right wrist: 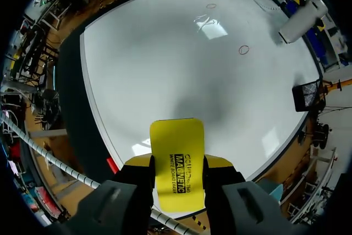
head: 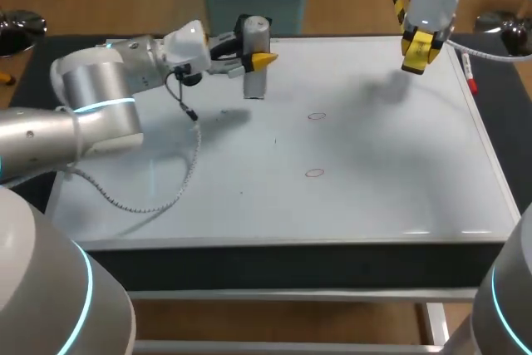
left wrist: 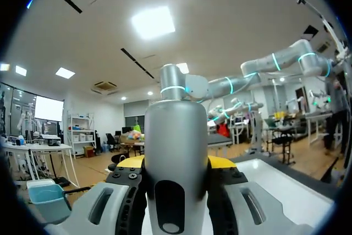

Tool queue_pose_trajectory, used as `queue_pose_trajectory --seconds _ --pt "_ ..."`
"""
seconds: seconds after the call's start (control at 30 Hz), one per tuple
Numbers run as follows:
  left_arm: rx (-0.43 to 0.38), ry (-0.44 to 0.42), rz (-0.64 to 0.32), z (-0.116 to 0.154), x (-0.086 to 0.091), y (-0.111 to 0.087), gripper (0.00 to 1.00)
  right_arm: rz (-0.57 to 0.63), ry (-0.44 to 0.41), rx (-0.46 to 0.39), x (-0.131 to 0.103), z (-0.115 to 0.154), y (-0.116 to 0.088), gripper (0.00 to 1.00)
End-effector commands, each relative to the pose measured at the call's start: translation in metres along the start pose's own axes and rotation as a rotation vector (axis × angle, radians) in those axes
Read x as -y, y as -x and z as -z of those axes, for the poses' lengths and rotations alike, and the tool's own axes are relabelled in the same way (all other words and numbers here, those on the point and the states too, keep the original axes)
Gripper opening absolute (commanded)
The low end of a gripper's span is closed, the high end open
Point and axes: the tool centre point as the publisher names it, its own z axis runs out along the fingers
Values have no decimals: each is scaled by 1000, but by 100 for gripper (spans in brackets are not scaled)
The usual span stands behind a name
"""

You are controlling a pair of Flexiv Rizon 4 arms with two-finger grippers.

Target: Pick up the inspection probe, press it on each red-marked spot on the whiteboard one by one, put down the probe, pick up the eraser, and wipe off all the red marks.

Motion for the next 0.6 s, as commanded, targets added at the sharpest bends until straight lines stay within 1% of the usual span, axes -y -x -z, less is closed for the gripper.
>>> queue_pose_trajectory --seconds 0.03,0.43,0.6 --pt "126 2 -3 35 13 -6 0 2 -2 -2 0 1 -1 0" --pt "188 -14 4 76 24 12 0 2 -2 -2 0 1 -1 0" --pt "195 -9 9 87 25 17 0 2 -2 -2 0 1 -1 0"
